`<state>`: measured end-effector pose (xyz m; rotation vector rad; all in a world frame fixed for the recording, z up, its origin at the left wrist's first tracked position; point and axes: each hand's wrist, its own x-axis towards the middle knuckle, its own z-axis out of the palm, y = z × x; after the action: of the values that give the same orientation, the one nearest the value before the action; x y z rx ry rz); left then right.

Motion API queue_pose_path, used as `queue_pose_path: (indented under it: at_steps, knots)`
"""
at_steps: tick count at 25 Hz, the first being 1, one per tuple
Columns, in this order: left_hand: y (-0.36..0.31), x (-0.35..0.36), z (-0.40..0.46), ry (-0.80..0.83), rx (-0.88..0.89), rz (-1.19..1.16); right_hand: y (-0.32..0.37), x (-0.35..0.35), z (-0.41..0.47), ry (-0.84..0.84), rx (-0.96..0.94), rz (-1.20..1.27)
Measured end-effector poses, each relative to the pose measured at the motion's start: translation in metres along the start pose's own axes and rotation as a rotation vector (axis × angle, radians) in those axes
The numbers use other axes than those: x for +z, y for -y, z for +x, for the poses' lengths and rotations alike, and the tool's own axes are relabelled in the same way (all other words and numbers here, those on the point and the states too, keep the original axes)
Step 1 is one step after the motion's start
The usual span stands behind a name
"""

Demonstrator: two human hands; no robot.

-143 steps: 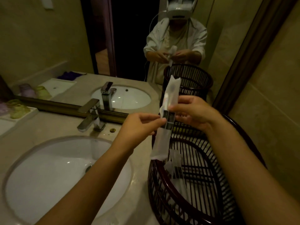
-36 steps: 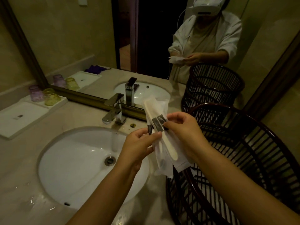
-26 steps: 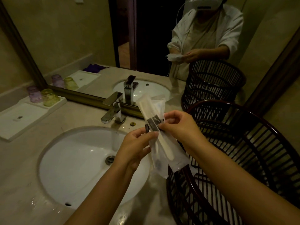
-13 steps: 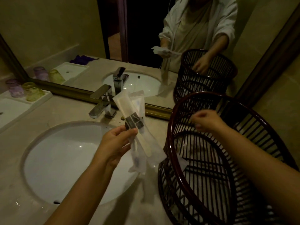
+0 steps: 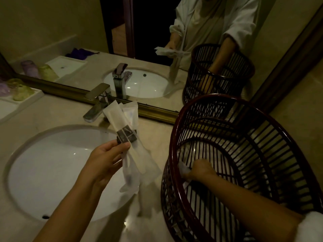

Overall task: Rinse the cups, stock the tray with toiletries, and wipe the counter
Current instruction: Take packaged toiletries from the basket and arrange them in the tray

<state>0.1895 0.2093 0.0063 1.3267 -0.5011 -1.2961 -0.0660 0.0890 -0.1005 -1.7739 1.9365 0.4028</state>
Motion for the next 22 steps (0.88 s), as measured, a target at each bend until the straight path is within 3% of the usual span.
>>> queue_pose_path:
  at_steps: [7,10,15,18,22]
  knots:
    - [0.001,-0.003,-0.004,-0.003,0.006,-0.01,0.011,0.007,-0.001,0.035,0.06,-0.038]
    - [0.0,-0.007,-0.007,0.009,0.018,-0.025,0.009,-0.024,-0.002,-0.006,0.017,0.099]
    - [-0.002,-0.002,-0.018,0.023,0.032,-0.031,-0.009,-0.099,-0.018,-0.11,-0.05,0.802]
    - [-0.002,0.006,-0.031,0.047,0.033,-0.036,-0.014,-0.138,-0.04,-0.11,-0.046,1.35]
    - [-0.004,0.006,-0.049,0.016,0.069,-0.038,-0.006,-0.188,-0.087,-0.154,-0.404,1.923]
